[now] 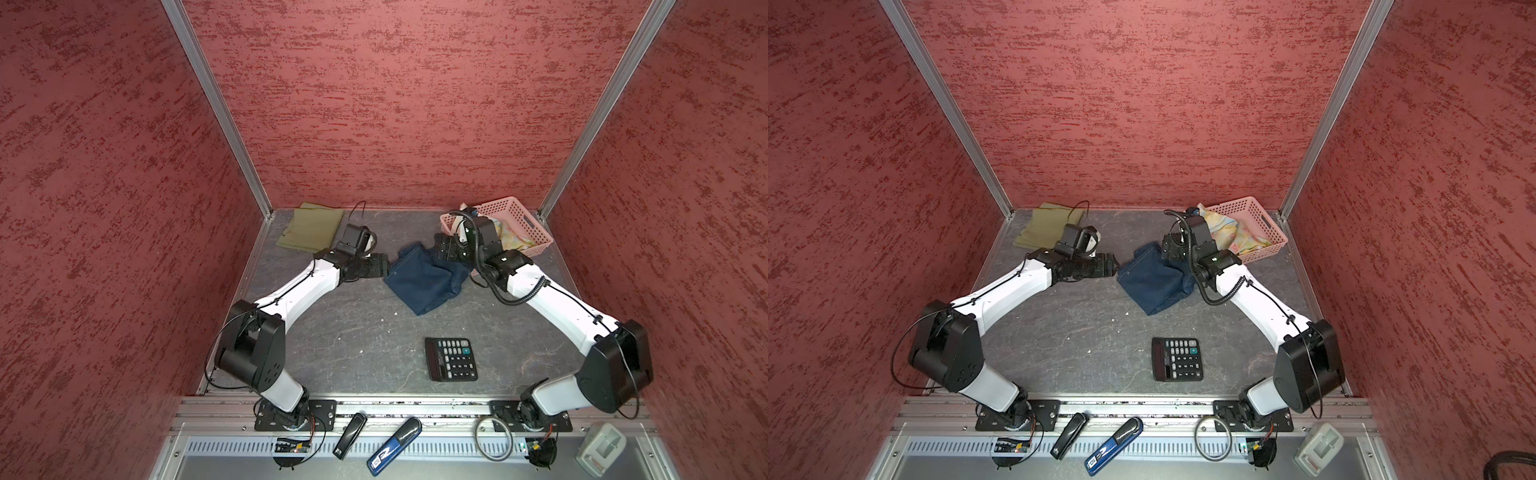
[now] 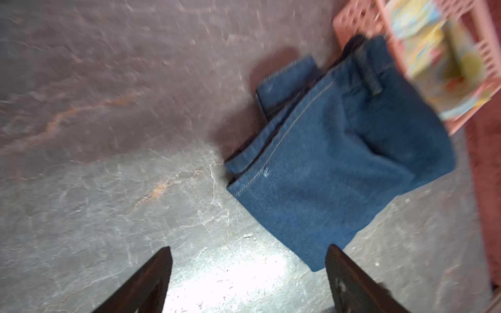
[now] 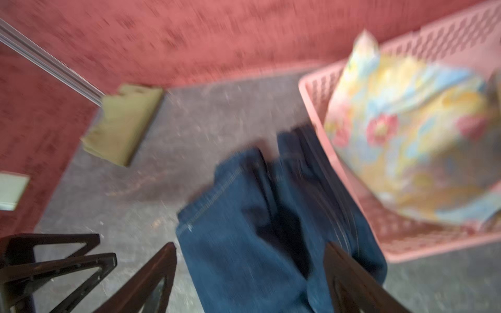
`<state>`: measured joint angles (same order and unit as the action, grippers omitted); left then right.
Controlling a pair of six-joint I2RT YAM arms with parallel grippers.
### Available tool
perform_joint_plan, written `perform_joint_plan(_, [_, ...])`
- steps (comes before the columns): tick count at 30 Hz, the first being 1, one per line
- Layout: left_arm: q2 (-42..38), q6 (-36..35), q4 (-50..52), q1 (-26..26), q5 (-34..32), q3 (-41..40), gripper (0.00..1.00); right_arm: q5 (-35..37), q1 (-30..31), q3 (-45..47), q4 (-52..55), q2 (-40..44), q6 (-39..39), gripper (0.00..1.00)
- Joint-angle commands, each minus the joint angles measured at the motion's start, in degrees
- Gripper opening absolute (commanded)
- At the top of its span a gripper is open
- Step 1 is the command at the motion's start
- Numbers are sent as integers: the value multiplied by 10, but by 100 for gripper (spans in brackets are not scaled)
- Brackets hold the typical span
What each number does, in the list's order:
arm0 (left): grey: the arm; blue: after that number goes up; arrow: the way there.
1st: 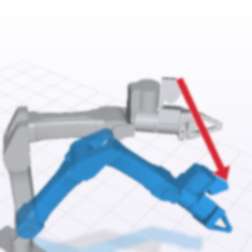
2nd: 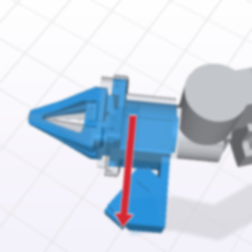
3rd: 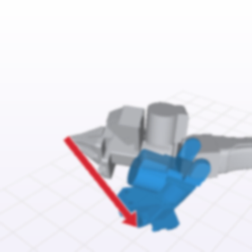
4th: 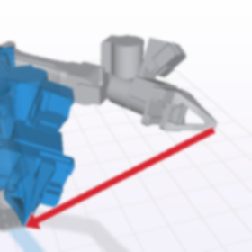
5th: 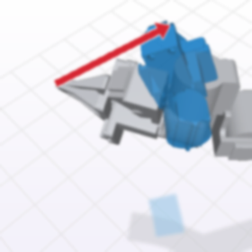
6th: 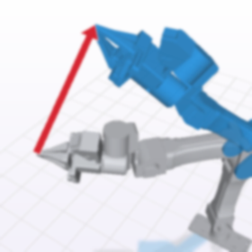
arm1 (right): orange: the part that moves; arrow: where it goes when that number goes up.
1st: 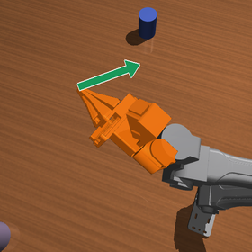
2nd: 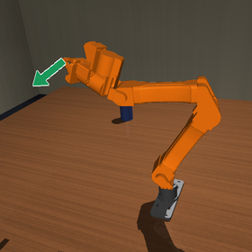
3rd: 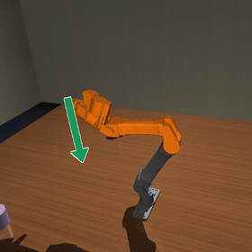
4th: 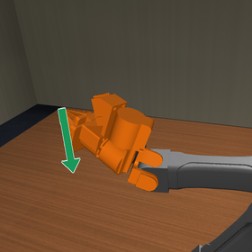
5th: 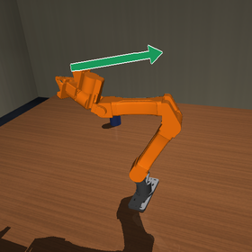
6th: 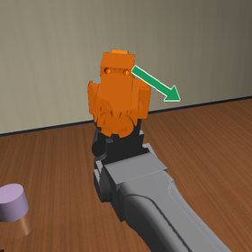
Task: Fold and stack skirts
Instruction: Flatten out the skirt at the center of the table.
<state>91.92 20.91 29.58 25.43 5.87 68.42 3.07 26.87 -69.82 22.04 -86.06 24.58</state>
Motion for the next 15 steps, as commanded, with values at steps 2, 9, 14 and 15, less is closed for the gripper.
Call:
perform_joint_plan(2, [-9, 0, 3, -10, -46, -6, 89, -43, -4, -3, 33, -47, 41, 84])
perform_joint_plan(9, [-88, 30, -5, -78, 8, -48, 88, -39, -10, -9, 20, -133, 44, 82])
perform_joint_plan(14, [-113, 31, 6, -100, 15, -49, 88, -33, -10, -46, 13, -201, 18, 65])
perform_joint_plan(15, [-118, 32, 6, -104, 18, -49, 88, -46, -10, -54, 9, -206, 10, 50])
